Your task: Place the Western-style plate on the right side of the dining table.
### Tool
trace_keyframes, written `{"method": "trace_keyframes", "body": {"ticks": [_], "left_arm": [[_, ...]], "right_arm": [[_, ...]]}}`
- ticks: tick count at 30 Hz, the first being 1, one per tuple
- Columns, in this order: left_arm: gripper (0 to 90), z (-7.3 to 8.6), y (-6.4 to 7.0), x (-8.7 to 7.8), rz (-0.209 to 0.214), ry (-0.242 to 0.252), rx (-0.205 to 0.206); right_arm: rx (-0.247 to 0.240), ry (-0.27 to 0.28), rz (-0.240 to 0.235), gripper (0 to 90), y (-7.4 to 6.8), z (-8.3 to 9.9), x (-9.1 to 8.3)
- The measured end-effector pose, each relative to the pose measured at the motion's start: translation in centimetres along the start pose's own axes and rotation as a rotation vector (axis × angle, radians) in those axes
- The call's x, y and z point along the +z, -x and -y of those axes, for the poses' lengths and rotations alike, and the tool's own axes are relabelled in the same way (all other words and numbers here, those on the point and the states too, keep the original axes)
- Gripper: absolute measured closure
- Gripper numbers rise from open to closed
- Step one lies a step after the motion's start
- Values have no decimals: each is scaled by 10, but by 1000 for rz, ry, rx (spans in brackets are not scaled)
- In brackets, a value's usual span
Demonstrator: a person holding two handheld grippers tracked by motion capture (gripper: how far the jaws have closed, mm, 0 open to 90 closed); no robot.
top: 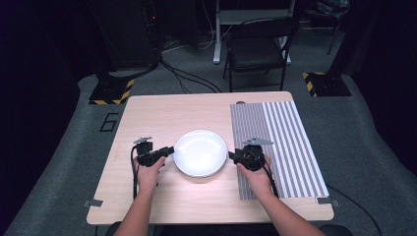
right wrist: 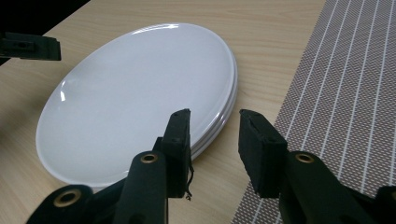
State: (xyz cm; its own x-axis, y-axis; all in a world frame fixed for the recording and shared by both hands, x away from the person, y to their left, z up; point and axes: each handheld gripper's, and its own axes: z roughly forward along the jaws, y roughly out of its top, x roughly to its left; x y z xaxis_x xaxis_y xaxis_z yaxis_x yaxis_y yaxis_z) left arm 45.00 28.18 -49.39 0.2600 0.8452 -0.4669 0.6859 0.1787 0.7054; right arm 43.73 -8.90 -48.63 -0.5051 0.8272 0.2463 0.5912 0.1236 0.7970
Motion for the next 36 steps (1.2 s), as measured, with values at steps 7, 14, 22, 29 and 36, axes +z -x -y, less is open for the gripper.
{"method": "trace_keyframes", "body": {"ticks": [7, 14, 22, 29, 36], "left_arm": [[666, 1, -2, -1, 15, 15, -36], [695, 3, -1, 5, 39, 6, -50], [718, 4, -4, 6, 42, -5, -64], [738, 7, -6, 8, 52, -22, -76], [749, 8, -7, 10, 59, -28, -112]], "right_arm": [[31, -1, -10, 638, 0, -2, 6], [33, -12, -28, 631, -1, -7, 12], [50, -11, -19, 653, 0, -7, 17], [93, -8, -24, 673, 5, -7, 19], [134, -22, -36, 680, 6, -6, 22]]}}
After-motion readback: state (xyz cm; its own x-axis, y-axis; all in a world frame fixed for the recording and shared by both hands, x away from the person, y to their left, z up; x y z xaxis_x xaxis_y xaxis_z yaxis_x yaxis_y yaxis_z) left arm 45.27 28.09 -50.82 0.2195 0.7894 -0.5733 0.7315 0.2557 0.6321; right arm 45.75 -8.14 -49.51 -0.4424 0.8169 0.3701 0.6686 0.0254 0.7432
